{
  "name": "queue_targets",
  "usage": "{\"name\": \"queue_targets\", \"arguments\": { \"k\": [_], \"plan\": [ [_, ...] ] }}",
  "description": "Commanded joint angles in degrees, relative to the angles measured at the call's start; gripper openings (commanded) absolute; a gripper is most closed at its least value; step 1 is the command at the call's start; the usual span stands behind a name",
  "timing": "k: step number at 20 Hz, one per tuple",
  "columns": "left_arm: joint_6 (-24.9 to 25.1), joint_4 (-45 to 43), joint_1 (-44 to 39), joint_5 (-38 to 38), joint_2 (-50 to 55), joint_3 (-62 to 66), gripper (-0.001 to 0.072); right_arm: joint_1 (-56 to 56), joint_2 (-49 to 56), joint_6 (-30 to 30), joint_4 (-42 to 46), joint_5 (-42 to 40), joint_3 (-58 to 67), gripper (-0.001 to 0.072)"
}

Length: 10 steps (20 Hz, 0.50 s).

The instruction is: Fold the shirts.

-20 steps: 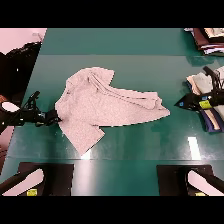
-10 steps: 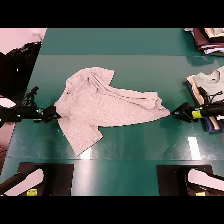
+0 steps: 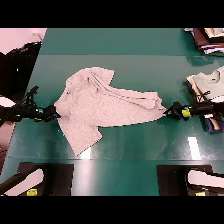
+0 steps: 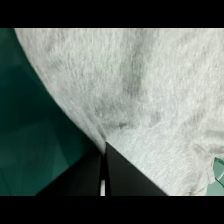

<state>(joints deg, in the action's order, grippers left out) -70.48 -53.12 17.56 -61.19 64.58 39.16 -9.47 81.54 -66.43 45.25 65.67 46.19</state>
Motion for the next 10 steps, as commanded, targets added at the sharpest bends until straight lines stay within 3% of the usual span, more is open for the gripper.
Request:
{"name": "queue_targets", "arguments": {
  "k": [1, 5, 10],
  "plan": [
    [-0.4, 0.0, 0.0, -1.1, -0.9, 0.1, 0.002, 0.7, -0.2, 1.6, -0.6, -0.8, 0.0, 0.0012],
    [-1.6, -1.7, 0.0, -7.1, -8.7, 6.1, 0.002, 0.7, -7.5, 1.6, -0.5, 3.9, 3.8, 0.0011],
    [-5.9, -1.5, 0.0, -14.1, -16.3, 31.4, 0.002, 0.7, -20.7, 0.9, -0.5, 6.7, 23.2, 0.0011]
  ]
}}
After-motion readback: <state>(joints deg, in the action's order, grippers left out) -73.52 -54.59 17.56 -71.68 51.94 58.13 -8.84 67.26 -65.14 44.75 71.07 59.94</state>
